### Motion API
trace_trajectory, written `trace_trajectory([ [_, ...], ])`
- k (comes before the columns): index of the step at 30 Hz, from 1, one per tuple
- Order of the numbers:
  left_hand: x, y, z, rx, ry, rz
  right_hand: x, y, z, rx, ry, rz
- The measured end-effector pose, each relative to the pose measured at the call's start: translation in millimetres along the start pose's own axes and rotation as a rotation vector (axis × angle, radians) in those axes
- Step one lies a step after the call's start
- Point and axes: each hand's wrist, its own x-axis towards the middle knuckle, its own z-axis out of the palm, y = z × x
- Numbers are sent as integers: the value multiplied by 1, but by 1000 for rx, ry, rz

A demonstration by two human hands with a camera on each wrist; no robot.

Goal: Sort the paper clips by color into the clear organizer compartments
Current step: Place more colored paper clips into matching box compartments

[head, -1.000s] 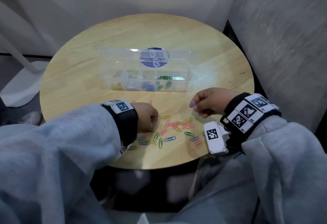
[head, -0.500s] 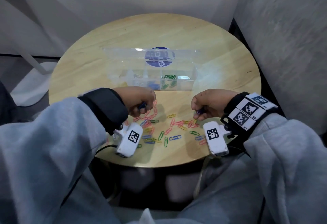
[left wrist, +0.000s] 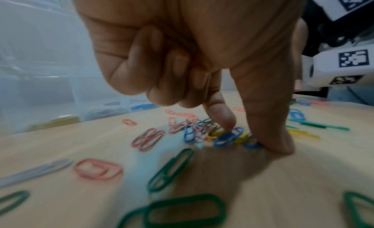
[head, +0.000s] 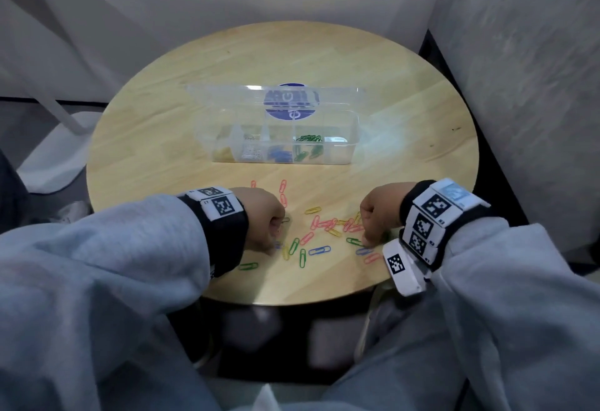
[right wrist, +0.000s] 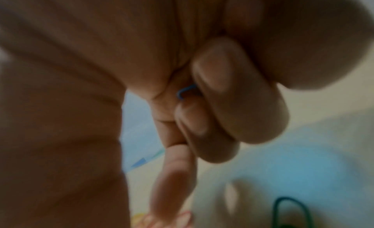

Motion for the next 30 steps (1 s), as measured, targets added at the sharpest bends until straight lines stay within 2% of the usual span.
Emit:
trace_trajectory([
  [7,3,-12,2,-91,49,-69,6,-19,13,-348,-48,61],
  [14,5,-16,7,-196,28,-79,11,-21,14,-349,75,11],
  [18,4,-18,7,-380,45,-71,7,-7,0,-48,102,-34],
  [23,3,-27,-1,-653,25,-71,7,5,-14,651,99,-204],
  [30,8,-29,-2,-573,116,-153,17,-9,-7,794,0,-227],
])
